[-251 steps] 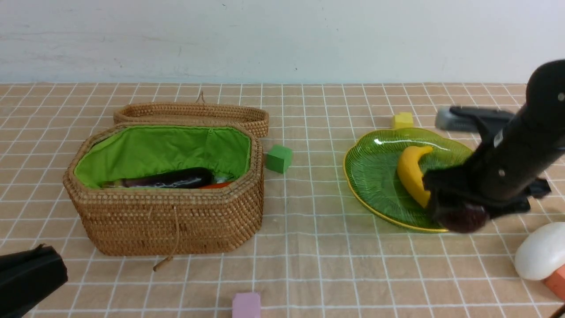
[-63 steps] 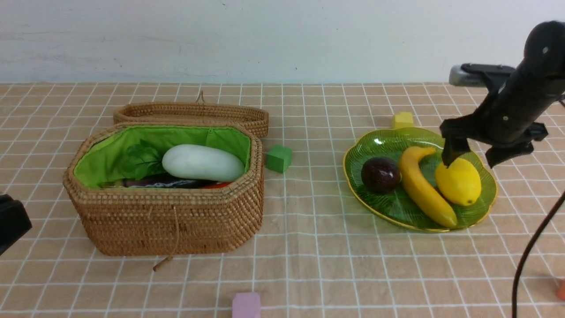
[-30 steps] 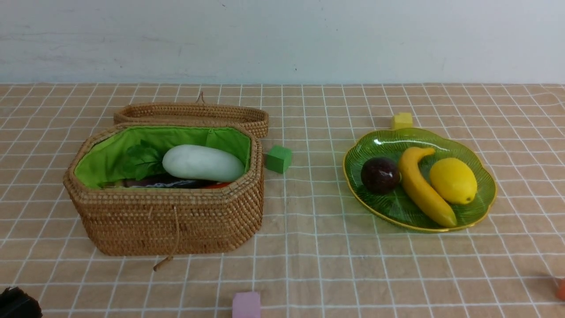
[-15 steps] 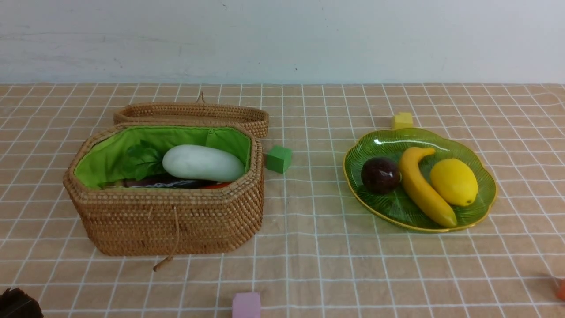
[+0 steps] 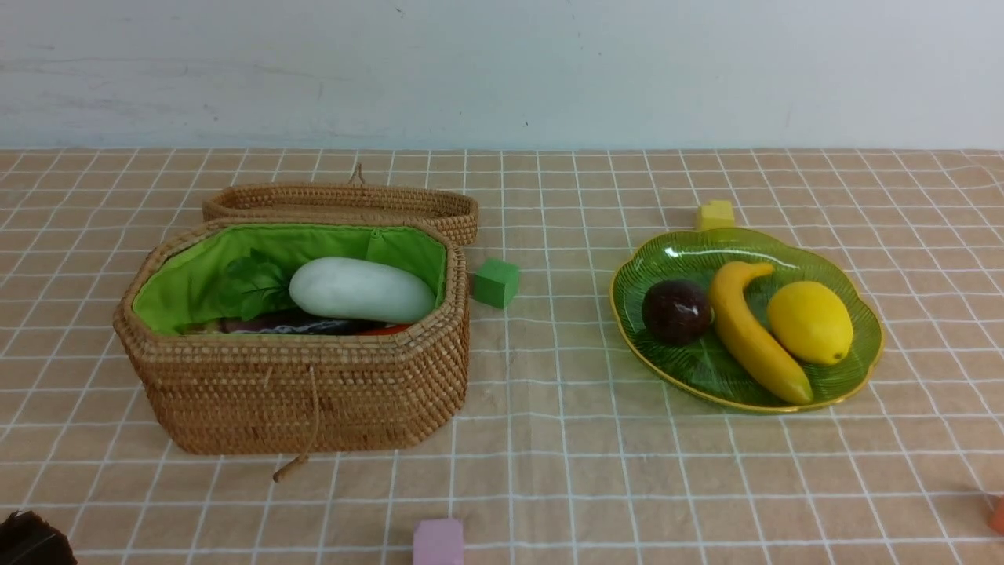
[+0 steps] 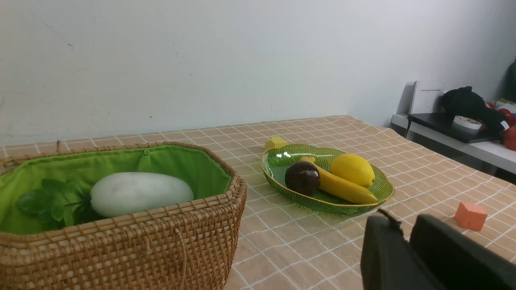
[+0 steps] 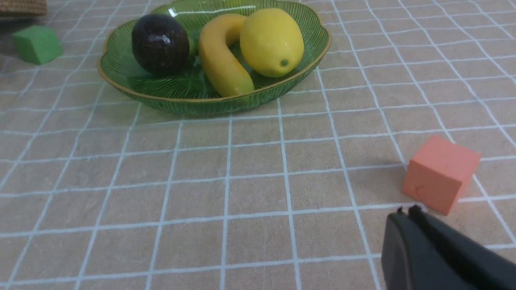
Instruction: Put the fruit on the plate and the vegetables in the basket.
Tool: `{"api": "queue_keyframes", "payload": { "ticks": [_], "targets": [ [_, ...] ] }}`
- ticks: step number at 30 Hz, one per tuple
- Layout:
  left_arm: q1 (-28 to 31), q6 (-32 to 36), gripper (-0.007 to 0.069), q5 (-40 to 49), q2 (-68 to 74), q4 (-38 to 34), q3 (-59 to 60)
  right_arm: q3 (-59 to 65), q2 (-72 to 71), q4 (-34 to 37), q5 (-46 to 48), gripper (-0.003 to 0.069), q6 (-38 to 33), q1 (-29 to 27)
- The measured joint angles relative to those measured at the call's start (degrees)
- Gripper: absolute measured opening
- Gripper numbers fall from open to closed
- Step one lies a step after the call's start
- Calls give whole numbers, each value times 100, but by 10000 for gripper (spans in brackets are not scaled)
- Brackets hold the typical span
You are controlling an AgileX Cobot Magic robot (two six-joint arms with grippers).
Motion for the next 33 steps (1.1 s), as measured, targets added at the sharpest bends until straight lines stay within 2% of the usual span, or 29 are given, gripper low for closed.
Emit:
{"api": "queue_keyframes", "payload": {
  "ticks": [7, 25, 27, 30, 32, 33],
  "targets": [
    [0, 0, 103, 15, 0, 0, 0, 0, 0, 14, 33, -13, 309, 0],
    [18, 47, 117, 66, 0, -51, 0, 0, 0, 14, 37, 1, 323, 0],
    [117, 209, 116, 98, 0, -153, 0, 0, 0, 14, 37, 2, 323, 0],
    [601, 831, 78, 138, 0, -685, 13, 0, 0, 14, 37, 3, 323, 0],
    [1264, 1688, 1, -27, 0, -1325, 105, 0, 0, 14, 37, 5, 323, 0],
    [1387, 1768, -14, -54, 0, -1385, 119, 0, 0, 14, 37, 5, 323, 0]
  ]
}}
